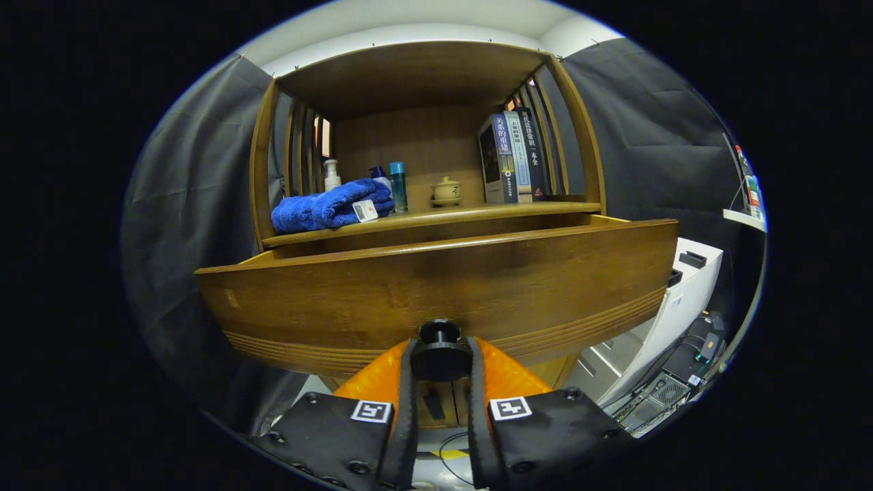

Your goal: Pull open the drawer, take out the items inside it, and place them on the countertop above the cabinet.

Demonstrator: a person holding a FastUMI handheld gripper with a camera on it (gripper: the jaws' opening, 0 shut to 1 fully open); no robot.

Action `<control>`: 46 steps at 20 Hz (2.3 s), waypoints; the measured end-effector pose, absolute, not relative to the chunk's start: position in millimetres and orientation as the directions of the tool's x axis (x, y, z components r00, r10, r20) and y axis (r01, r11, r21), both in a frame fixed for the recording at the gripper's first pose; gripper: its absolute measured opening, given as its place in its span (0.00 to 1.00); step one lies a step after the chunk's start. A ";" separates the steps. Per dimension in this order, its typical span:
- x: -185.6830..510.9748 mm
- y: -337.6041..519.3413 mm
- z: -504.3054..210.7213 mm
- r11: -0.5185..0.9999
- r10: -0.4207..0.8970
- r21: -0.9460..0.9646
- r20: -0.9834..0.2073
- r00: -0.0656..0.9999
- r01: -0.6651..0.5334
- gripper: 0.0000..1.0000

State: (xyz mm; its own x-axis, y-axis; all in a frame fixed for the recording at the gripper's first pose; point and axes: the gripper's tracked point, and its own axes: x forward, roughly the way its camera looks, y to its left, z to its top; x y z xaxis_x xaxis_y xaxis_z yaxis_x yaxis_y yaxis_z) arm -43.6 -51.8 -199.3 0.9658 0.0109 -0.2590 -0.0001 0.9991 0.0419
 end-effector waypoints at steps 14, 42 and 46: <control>-108.2 -53.4 -206.0 0.998 0.010 0.056 -0.311 0.950 0.007 0.32; -50.6 -72.5 -72.3 0.978 0.001 0.191 -0.399 0.917 0.082 0.99; -20.3 -66.6 -77.2 0.981 0.015 0.175 -0.493 0.870 0.082 0.98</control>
